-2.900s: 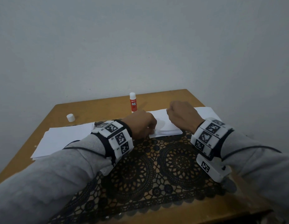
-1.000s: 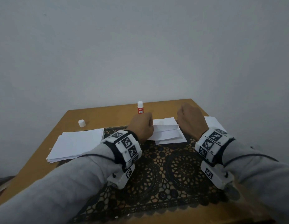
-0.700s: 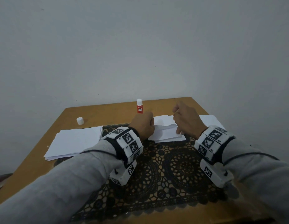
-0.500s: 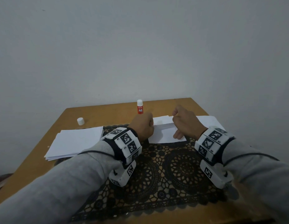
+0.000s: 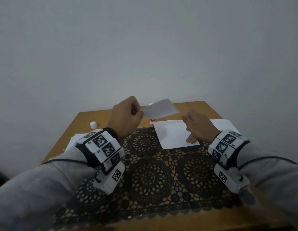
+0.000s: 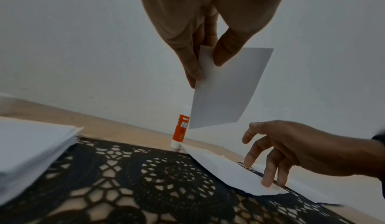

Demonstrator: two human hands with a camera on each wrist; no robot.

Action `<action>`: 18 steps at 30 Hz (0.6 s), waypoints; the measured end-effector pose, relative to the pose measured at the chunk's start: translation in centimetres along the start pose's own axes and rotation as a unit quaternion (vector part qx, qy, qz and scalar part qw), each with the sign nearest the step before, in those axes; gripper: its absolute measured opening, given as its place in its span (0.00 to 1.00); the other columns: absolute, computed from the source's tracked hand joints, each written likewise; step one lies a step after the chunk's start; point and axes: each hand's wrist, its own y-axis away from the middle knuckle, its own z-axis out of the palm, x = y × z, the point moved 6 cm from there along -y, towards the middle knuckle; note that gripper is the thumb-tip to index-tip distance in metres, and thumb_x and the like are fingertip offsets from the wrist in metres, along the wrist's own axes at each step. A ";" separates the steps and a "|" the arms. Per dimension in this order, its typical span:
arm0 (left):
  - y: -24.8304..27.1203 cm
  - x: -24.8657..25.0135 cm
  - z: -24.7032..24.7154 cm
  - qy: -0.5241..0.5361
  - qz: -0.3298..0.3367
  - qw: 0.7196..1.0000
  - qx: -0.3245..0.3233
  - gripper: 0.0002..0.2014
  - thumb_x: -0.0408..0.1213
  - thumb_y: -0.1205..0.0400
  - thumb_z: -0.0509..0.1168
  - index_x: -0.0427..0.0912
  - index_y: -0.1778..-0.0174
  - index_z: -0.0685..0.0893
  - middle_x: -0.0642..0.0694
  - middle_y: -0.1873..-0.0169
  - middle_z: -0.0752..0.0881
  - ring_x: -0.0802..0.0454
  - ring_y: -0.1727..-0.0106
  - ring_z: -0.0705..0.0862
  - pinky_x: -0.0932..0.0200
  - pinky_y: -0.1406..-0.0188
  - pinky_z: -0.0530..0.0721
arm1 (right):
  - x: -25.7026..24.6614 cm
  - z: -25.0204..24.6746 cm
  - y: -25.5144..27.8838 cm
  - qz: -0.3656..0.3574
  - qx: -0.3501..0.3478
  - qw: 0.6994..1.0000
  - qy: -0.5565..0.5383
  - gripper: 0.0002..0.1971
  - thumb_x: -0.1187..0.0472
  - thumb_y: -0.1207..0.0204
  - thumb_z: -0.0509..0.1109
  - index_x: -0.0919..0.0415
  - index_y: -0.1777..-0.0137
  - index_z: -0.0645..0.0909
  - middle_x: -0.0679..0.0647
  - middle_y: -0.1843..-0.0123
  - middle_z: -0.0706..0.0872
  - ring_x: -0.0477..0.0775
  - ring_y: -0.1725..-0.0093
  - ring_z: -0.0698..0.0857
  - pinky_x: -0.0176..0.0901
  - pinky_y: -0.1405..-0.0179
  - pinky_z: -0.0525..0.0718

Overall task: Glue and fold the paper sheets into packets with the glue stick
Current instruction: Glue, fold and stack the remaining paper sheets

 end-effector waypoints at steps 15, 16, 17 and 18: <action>6.5 -4.1 -0.9 -0.110 0.081 0.942 -0.308 0.18 0.23 0.25 0.66 0.55 0.66 0.77 0.56 0.52 0.86 0.62 0.48 0.83 0.64 0.47 0.84 | -0.9 -0.2 0.3 -0.062 0.002 0.997 0.034 0.13 0.54 0.14 0.55 0.63 0.53 0.73 0.64 0.62 0.86 0.59 0.77 0.87 0.52 0.76 0.85; 6.7 -4.6 -0.6 -0.136 0.079 0.936 -0.314 0.19 0.23 0.24 0.65 0.56 0.66 0.76 0.57 0.52 0.85 0.62 0.48 0.82 0.66 0.48 0.83 | -0.9 -0.1 0.3 -0.067 0.000 0.997 0.041 0.13 0.54 0.14 0.56 0.63 0.53 0.73 0.63 0.62 0.86 0.59 0.76 0.87 0.50 0.77 0.84; 6.8 -5.1 -0.3 -0.156 0.075 0.930 -0.324 0.20 0.22 0.24 0.64 0.57 0.67 0.75 0.59 0.53 0.83 0.62 0.49 0.81 0.70 0.50 0.81 | -0.9 -0.1 0.3 -0.071 -0.003 0.996 0.049 0.13 0.53 0.14 0.56 0.62 0.53 0.74 0.62 0.62 0.86 0.59 0.76 0.87 0.49 0.77 0.83; 6.9 -5.5 0.1 -0.169 0.073 0.923 -0.338 0.21 0.22 0.24 0.64 0.58 0.67 0.74 0.61 0.54 0.82 0.63 0.50 0.79 0.74 0.53 0.78 | -0.9 0.0 0.3 -0.075 -0.006 0.995 0.058 0.12 0.54 0.14 0.57 0.61 0.54 0.74 0.62 0.62 0.86 0.60 0.74 0.87 0.47 0.77 0.83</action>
